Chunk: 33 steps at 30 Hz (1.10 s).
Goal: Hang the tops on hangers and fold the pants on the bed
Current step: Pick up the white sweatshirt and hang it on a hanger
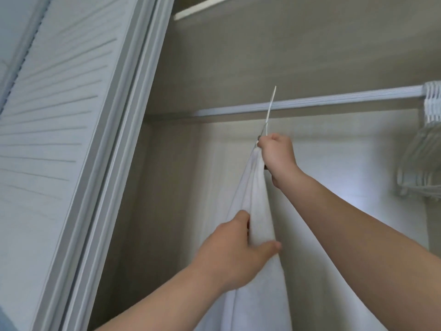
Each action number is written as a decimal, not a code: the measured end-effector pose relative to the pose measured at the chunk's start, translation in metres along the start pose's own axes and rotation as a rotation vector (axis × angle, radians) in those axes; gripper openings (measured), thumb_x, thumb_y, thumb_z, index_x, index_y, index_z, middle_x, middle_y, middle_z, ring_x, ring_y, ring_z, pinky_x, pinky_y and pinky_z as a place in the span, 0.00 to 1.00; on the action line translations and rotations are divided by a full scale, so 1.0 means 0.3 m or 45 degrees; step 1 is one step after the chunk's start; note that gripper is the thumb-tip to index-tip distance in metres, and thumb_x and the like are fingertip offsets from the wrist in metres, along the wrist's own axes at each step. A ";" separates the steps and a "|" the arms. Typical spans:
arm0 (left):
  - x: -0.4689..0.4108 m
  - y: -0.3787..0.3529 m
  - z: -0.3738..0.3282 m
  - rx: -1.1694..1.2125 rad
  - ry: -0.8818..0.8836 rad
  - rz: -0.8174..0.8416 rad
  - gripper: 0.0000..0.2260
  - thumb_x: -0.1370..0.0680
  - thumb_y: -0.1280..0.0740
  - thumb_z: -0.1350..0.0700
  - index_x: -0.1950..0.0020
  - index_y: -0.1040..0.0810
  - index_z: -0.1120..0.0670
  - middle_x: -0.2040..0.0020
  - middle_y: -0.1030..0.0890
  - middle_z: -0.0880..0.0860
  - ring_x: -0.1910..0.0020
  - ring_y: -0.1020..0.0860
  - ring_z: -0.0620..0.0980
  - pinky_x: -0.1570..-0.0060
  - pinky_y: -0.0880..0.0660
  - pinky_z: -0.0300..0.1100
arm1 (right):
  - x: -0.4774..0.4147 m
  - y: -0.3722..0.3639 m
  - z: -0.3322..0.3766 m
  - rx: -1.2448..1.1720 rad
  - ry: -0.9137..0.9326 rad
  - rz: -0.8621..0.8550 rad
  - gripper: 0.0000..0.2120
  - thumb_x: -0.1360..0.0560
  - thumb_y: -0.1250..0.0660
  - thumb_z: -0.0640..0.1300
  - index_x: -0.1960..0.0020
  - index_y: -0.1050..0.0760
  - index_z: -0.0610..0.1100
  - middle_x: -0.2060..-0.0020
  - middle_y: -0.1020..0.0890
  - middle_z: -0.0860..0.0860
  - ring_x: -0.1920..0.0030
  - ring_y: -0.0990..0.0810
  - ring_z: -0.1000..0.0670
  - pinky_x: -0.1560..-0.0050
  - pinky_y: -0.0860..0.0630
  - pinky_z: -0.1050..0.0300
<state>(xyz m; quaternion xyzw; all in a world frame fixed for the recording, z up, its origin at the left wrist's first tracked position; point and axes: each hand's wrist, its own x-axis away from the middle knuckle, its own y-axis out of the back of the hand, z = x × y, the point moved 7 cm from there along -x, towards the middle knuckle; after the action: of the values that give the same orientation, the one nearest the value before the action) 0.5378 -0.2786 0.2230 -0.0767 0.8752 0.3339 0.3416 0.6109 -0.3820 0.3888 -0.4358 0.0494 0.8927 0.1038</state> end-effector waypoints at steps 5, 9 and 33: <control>-0.116 -0.013 0.015 -0.226 0.005 -0.072 0.12 0.23 0.34 0.46 0.55 0.35 0.50 0.59 0.25 0.49 0.56 0.23 0.55 0.57 0.24 0.50 | -0.112 0.000 -0.038 -0.035 -0.052 0.009 0.03 0.32 0.38 0.41 0.61 0.33 0.45 0.64 0.31 0.45 0.64 0.30 0.46 0.63 0.30 0.50; -0.150 -0.034 0.036 -0.281 -0.008 -0.069 0.06 0.23 0.37 0.54 0.54 0.34 0.52 0.58 0.24 0.51 0.56 0.23 0.56 0.55 0.23 0.51 | -0.140 0.011 -0.096 -0.057 -0.126 0.026 0.04 0.28 0.39 0.36 0.59 0.32 0.43 0.63 0.31 0.43 0.63 0.30 0.45 0.63 0.30 0.50; 0.037 -0.002 0.008 -0.553 -0.047 -0.072 0.22 0.25 0.39 0.29 0.52 0.40 0.46 0.58 0.27 0.44 0.58 0.24 0.50 0.57 0.28 0.47 | 0.116 0.080 0.091 0.698 0.370 0.216 0.07 0.22 0.37 0.43 0.52 0.32 0.38 0.55 0.22 0.41 0.57 0.18 0.38 0.56 0.18 0.39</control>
<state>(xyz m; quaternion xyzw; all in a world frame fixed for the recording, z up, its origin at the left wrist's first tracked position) 0.5309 -0.2765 0.2141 -0.1670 0.7737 0.5063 0.3422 0.5638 -0.3954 0.3782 -0.5088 0.3386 0.7800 0.1344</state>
